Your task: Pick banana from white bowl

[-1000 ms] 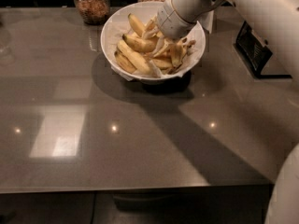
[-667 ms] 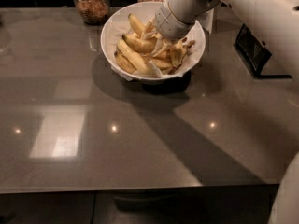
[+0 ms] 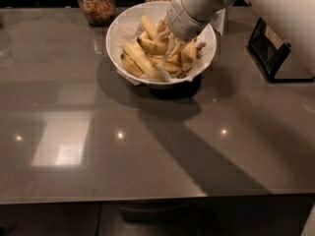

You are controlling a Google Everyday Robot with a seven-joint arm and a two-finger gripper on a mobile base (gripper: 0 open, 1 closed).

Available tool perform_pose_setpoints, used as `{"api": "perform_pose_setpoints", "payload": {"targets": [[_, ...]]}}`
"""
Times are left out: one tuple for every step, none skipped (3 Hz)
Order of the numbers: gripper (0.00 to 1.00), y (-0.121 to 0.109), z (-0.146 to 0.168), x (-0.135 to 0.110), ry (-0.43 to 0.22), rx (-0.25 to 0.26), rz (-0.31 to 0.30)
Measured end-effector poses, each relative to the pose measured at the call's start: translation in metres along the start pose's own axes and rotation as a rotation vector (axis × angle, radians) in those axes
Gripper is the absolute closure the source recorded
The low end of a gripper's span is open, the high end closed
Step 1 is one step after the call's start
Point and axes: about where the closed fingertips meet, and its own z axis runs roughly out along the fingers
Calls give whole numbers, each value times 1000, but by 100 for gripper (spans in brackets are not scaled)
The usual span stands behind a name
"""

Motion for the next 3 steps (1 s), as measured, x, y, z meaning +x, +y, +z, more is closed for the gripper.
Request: {"api": "perform_pose_setpoints", "payload": {"targets": [[100, 4, -23, 3, 1, 33, 40], [100, 18, -51, -2, -18, 54, 97], [100, 43, -83, -12, -32, 42, 174]]}}
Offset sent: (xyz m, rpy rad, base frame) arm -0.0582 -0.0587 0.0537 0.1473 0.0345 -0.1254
